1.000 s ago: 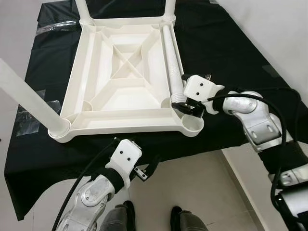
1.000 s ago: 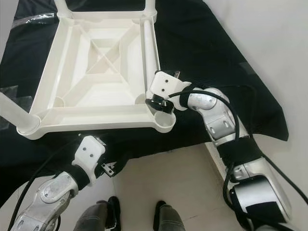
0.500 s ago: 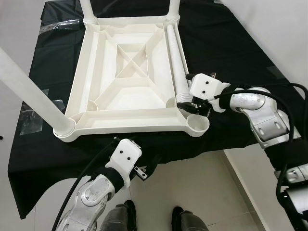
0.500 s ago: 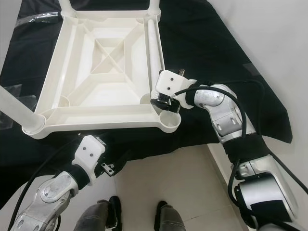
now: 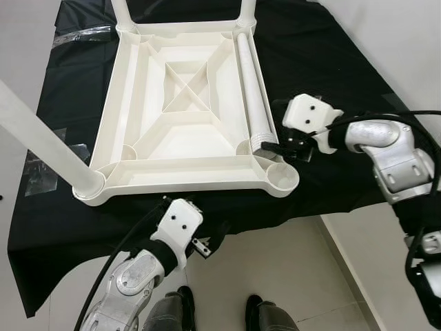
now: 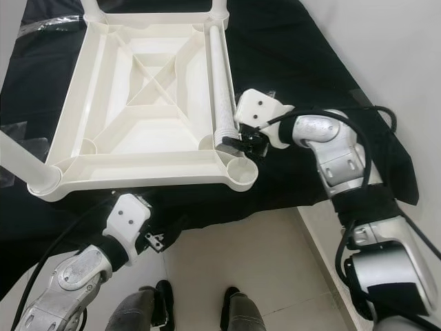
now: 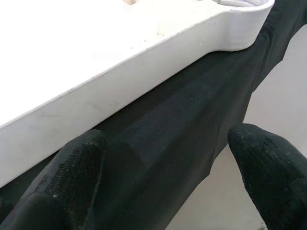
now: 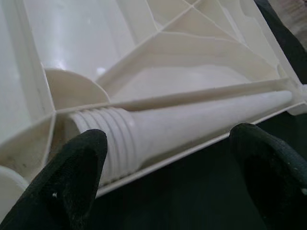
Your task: Building children table
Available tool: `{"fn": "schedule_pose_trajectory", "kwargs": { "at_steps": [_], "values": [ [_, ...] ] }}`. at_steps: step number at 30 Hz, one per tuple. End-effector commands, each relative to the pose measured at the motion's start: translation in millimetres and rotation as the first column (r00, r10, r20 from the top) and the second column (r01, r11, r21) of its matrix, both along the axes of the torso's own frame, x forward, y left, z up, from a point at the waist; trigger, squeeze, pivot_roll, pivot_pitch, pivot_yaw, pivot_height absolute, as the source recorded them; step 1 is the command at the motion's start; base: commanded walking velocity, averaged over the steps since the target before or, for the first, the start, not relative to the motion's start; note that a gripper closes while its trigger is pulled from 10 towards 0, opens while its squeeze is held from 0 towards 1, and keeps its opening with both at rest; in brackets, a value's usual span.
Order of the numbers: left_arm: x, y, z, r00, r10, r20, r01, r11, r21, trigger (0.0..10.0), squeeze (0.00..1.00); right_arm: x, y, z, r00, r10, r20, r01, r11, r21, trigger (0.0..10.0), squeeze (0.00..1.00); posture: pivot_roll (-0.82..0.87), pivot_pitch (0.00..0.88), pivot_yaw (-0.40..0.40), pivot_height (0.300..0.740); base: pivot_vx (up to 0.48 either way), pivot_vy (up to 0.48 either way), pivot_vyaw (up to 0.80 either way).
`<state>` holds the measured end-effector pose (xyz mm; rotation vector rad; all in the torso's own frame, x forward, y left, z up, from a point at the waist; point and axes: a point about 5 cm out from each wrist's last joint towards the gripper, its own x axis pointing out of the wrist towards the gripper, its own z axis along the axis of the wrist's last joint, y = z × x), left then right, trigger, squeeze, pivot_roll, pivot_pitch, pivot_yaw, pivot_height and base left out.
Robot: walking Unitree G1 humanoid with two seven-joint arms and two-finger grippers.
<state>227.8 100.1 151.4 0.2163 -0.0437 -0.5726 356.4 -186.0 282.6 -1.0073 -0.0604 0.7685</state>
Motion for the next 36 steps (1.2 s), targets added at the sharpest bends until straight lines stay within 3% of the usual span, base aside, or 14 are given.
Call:
{"fn": "schedule_pose_trajectory", "kwargs": {
  "at_steps": [1, 14, 21, 36],
  "values": [
    [-3.1, -2.0, -2, 1.0, -0.009, -0.011, 0.009, 1.0, 0.009, 10.0, 0.0, 0.2, -1.0, -10, 1.0, 0.004, -0.028, -0.006, 0.998, -0.065, 10.0, 0.0, 0.08, 0.274, -0.035, 0.74, 0.0, 0.0, 0.0],
    [-2.8, -2.2, -2, 1.0, -0.004, -0.009, 0.005, 1.0, 0.007, 10.0, 0.0, 3.9, 5.0, -18, 0.999, 0.022, -0.044, -0.026, 0.995, -0.092, 10.0, 0.0, 0.09, 0.276, -0.038, 0.74, 0.0, 0.0, 0.0],
    [-2.9, -2.7, -2, 1.0, -0.006, -0.009, 0.006, 1.0, 0.005, 10.0, 0.0, 1.5, 15.1, -17, 0.994, 0.078, -0.071, -0.079, 0.997, 0.001, 10.0, 0.0, 0.09, 0.277, -0.037, 0.74, 0.0, 0.0, 0.0],
    [-2.8, -3.1, -2, 1.0, -0.009, -0.009, 0.009, 1.0, 0.003, 10.0, 0.0, -2.9, 21.5, -15, 0.987, 0.136, -0.088, -0.133, 0.99, 0.037, 10.0, 0.0, 0.08, 0.27, -0.033, 0.74, 0.0, 0.0, 0.0]
  ]
}}
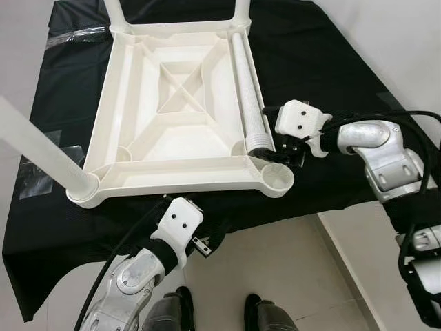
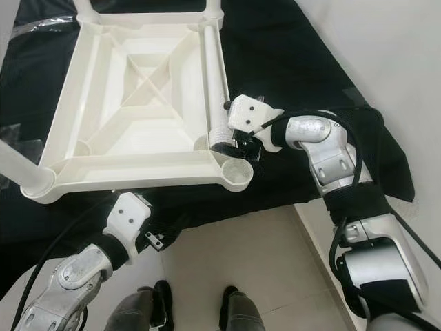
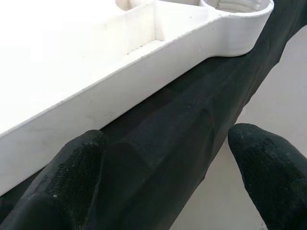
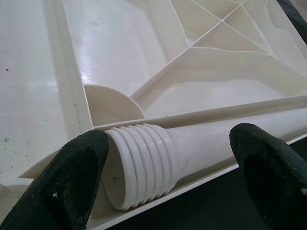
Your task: Building children table
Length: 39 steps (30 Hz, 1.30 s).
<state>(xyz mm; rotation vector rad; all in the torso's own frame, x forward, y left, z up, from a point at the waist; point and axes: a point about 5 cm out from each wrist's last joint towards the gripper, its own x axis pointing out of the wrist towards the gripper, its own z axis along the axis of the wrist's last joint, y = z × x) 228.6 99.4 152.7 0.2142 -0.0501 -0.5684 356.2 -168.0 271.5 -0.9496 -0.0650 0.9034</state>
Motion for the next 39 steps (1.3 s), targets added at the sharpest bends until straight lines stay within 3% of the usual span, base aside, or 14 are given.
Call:
{"fn": "schedule_pose_trajectory", "kwargs": {
  "at_steps": [1, 10, 27, 31, 33, 35, 36, 39],
  "values": [
    [-3.7, -2.5, -4, 1.0, -0.012, -0.015, 0.013, 1.0, 0.007, 10.0, 0.0, -3.5, 3.7, -5, 0.999, 0.028, -0.02, -0.028, 1.0, -0.012, 10.0, 0.0, 0.08, 0.269, -0.033, 0.74, 0.0, 0.0, 0.0],
    [-4.3, -4.0, -3, 1.0, -0.016, -0.013, 0.016, 1.0, 0.007, 10.0, 0.0, 2.6, -0.7, -20, 0.999, -0.045, -0.007, 0.044, 0.991, -0.13, 10.0, 0.0, 0.08, 0.268, -0.036, 0.74, 0.0, 0.0, 0.0],
    [-3.1, -4.4, -2, 1.0, -0.012, -0.01, 0.012, 1.0, 0.0, 10.0, 0.0, 17.5, -5.3, -8, 0.977, -0.19, 0.093, 0.198, 0.977, -0.081, 10.0, 0.0, 0.08, 0.274, -0.039, 0.74, 0.0, 0.0, 0.0],
    [-2.9, -4.4, -2, 1.0, -0.011, -0.01, 0.011, 1.0, 0.0, 10.0, 0.0, 19.5, 3.6, -11, 0.973, -0.207, 0.105, 0.213, 0.975, -0.055, 10.0, 0.0, 0.08, 0.274, -0.044, 0.74, 0.0, 0.0, 0.0],
    [-2.6, -4.4, -2, 1.0, -0.007, -0.008, 0.007, 1.0, -0.002, 10.0, 0.0, 19.6, 18.4, -20, 0.971, -0.218, 0.096, 0.22, 0.975, -0.012, 10.0, 0.0, 0.07, 0.273, -0.048, 0.74, 0.0, 0.0, 0.0],
    [-2.6, -4.4, -2, 1.0, -0.007, -0.008, 0.007, 1.0, -0.002, 10.0, 0.0, 19.6, 18.4, -20, 0.971, -0.218, 0.096, 0.22, 0.975, -0.012, 10.0, 0.0, 0.07, 0.273, -0.048, 0.74, 0.0, 0.0, 0.0],
    [-2.2, -4.5, -2, 1.0, -0.005, -0.007, 0.005, 1.0, -0.003, 10.0, 0.0, 20.4, 35.4, -29, 0.959, -0.27, 0.09, 0.264, 0.962, 0.073, 10.0, 0.0, 0.07, 0.274, -0.048, 0.74, 0.0, 0.0, 0.0],
    [-2.1, -4.5, -2, 1.0, -0.004, -0.006, 0.004, 1.0, -0.003, 10.0, 0.0, 21.2, 40.6, -32, 0.947, -0.306, 0.098, 0.296, 0.95, 0.103, 10.0, 0.0, 0.07, 0.274, -0.047, 0.74, 0.0, 0.0, 0.0]
  ]
}}
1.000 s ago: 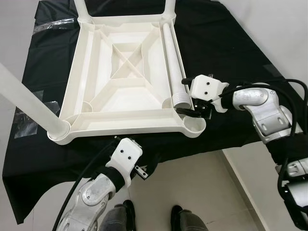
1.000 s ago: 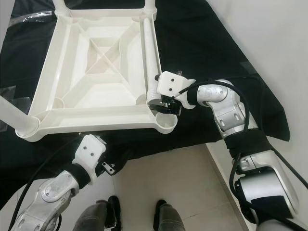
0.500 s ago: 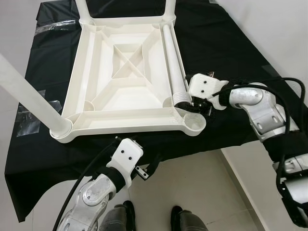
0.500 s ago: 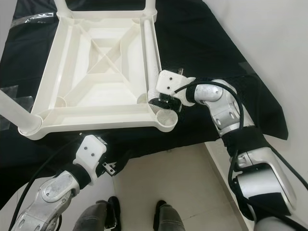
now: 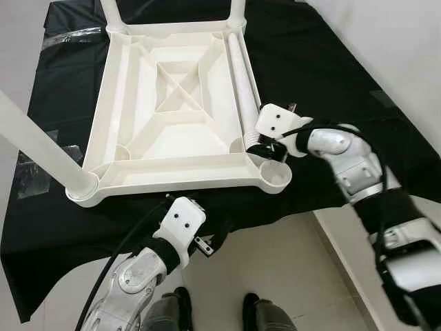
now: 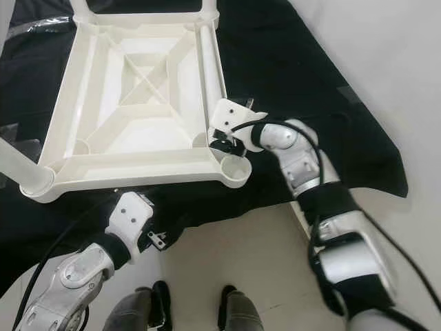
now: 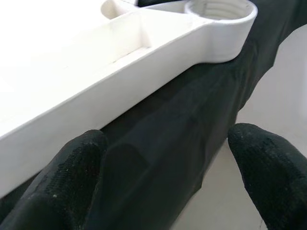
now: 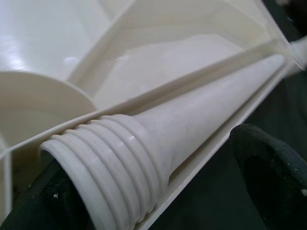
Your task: Building children table
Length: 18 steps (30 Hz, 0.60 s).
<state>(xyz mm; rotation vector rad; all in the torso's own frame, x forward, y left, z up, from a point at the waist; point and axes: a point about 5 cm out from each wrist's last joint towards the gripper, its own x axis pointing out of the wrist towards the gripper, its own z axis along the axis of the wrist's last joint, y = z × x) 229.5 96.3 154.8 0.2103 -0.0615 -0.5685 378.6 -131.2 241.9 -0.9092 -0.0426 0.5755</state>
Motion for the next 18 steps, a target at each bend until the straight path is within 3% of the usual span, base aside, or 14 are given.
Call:
{"fn": "schedule_pose_trajectory", "kwargs": {
  "at_steps": [1, 4, 6, 7, 18],
  "values": [
    [-3.0, -1.4, -4, 1.0, -0.003, -0.016, 0.003, 1.0, 0.004, 10.0, 0.0, -1.2, 3.8, -2, 1.0, -0.01, 0.013, 0.01, 1.0, 0.014, 10.0, 0.0, 0.07, 0.274, -0.047, 0.74, 0.0, 0.0, 0.0],
    [-2.9, -0.7, -4, 1.0, -0.001, -0.014, 0.001, 1.0, 0.004, 10.0, 0.0, -0.4, 11.5, -13, 0.991, -0.123, 0.045, 0.12, 0.99, 0.073, 10.0, 0.0, 0.07, 0.277, -0.051, 0.74, 0.0, 0.0, 0.0],
    [-2.9, -0.7, -4, 1.0, -0.001, -0.014, 0.001, 1.0, 0.004, 10.0, 0.0, -0.4, 11.5, -13, 0.991, -0.123, 0.045, 0.12, 0.99, 0.073, 10.0, 0.0, 0.07, 0.277, -0.051, 0.74, 0.0, 0.0, 0.0],
    [-2.5, -0.2, -3, 1.0, 0.002, -0.013, -0.002, 1.0, 0.004, 10.0, 0.0, -2.1, 15.1, -17, 0.987, -0.149, 0.064, 0.143, 0.985, 0.096, 0.0, 0.0, 0.07, 0.278, -0.051, 0.74, 0.0, 0.0, 0.0],
    [-1.4, -0.5, -3, 1.0, 0.003, -0.012, -0.003, 1.0, 0.001, 10.0, 0.0, -0.3, 11.2, -7, 0.965, -0.219, 0.142, 0.198, 0.969, 0.15, 0.0, 0.0, 0.06, 0.275, -0.05, 0.74, 0.0, 0.0, 0.0]
  ]
}}
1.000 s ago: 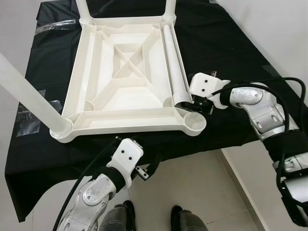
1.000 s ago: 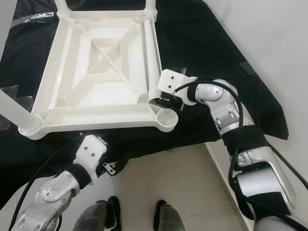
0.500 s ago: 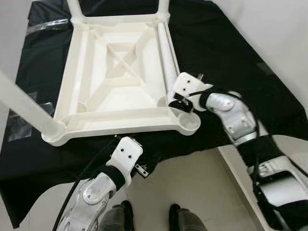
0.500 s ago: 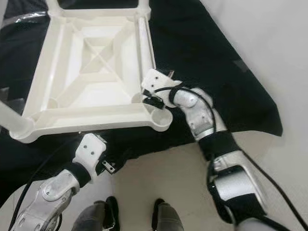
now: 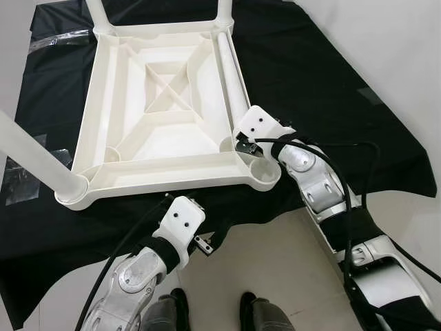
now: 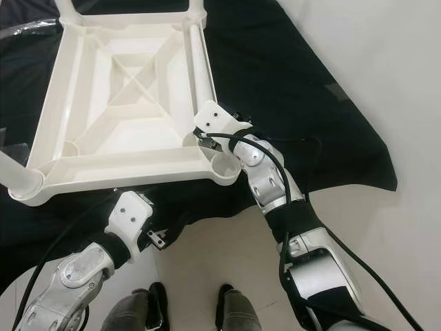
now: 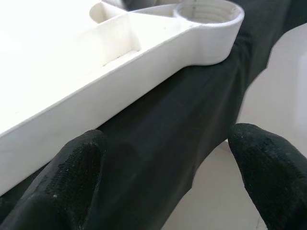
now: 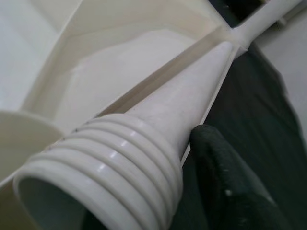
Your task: Building children table
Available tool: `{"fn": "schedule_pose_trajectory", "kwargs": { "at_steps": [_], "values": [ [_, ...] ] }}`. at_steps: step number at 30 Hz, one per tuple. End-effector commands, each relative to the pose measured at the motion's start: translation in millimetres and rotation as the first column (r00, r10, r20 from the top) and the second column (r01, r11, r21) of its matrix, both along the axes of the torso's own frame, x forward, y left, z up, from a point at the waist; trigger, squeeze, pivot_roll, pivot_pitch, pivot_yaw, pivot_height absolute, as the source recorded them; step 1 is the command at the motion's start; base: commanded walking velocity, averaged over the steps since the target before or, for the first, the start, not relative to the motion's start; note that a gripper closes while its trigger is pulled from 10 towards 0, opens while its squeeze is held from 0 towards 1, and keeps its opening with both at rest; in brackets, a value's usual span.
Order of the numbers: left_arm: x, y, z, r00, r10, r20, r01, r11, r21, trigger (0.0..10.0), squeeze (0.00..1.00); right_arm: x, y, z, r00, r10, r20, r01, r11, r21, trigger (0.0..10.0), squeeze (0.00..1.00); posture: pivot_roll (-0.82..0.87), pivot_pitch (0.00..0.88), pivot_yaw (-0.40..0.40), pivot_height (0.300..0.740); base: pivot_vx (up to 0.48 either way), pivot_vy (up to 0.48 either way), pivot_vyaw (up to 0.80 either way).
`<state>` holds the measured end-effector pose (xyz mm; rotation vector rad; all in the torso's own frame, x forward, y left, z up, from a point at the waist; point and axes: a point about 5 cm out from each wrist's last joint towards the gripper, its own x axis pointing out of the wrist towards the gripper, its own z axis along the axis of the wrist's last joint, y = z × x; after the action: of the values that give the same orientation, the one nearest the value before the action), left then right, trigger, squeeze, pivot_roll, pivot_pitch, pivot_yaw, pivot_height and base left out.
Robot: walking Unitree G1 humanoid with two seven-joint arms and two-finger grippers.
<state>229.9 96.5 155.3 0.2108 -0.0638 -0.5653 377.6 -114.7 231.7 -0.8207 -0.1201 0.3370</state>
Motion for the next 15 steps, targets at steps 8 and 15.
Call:
{"fn": "schedule_pose_trajectory", "kwargs": {
  "at_steps": [8, 15],
  "values": [
    [-1.6, -0.5, -2, 1.0, -0.003, -0.01, 0.003, 1.0, 0.001, 10.0, 0.0, -1.2, -9.0, 10, 0.997, -0.033, 0.069, 0.029, 0.998, 0.055, 0.0, 0.0, 0.07, 0.274, -0.045, 0.74, 0.0, 0.0, 0.0],
    [-0.6, -0.6, 2, 1.0, -0.01, -0.001, 0.01, 1.0, 0.0, 10.0, 0.0, -1.9, -18.3, 22, 0.996, -0.018, 0.087, 0.0, 0.979, 0.205, 0.0, 0.0, 0.07, 0.271, -0.043, 0.74, 0.0, 0.0, 0.0]
  ]
}}
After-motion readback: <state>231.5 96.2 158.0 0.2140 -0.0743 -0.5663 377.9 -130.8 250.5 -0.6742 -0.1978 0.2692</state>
